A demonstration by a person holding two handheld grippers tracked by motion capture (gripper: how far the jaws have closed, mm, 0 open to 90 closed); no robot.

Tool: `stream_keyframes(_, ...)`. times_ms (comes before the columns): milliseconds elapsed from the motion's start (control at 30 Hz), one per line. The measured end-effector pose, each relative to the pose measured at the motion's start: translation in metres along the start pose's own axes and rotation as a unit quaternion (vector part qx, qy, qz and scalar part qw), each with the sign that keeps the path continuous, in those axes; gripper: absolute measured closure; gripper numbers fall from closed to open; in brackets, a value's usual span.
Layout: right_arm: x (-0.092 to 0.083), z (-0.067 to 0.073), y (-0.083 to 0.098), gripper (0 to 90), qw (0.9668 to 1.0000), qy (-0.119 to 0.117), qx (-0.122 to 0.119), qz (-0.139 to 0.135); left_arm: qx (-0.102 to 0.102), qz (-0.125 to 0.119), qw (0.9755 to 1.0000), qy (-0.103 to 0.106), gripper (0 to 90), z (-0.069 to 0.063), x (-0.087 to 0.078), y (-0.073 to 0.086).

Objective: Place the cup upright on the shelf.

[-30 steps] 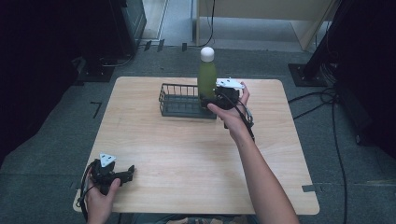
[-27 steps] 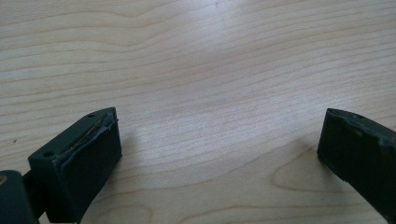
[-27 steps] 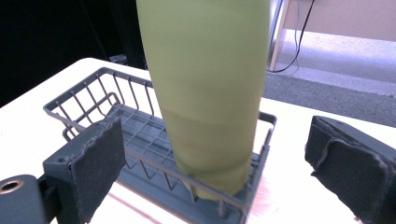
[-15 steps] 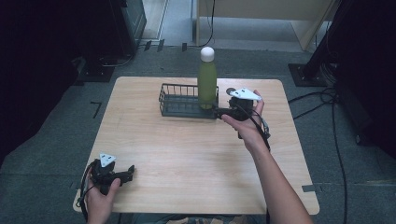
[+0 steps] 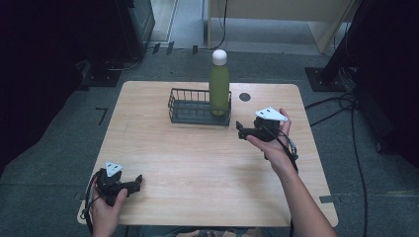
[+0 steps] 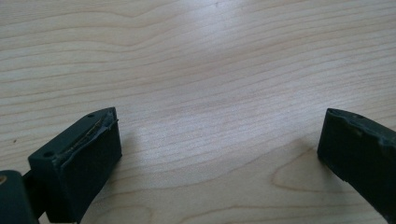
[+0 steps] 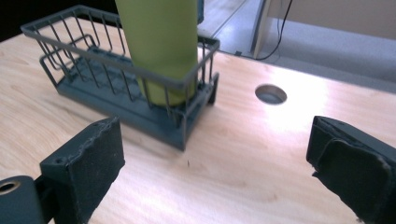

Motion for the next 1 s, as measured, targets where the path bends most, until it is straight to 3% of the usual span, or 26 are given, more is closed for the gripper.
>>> stream_keyframes(500, -0.02, -0.019, 0.045, 4.0, 0.9998, 0.0, 0.011, 0.014, 0.001, 0.0, 1.0, 0.0, 0.0, 0.0, 0.0, 0.0)
stream_keyframes(1000, -0.032, -0.044, 0.087, 4.0, 0.9988, 0.017, 0.027, 0.037, 0.001, 0.001, 1.0, 0.0, 0.0, 0.0, 0.0, 0.0)
Point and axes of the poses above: each handheld gripper's, and its own axes: x roughly forward along the jaws, y roughly out of its underside, z roughly to its left, the point moved 9 cm from there along x, roughly forward along the jaws, and after that the axes turned 12 degrees about y, right-handed, at the moved point
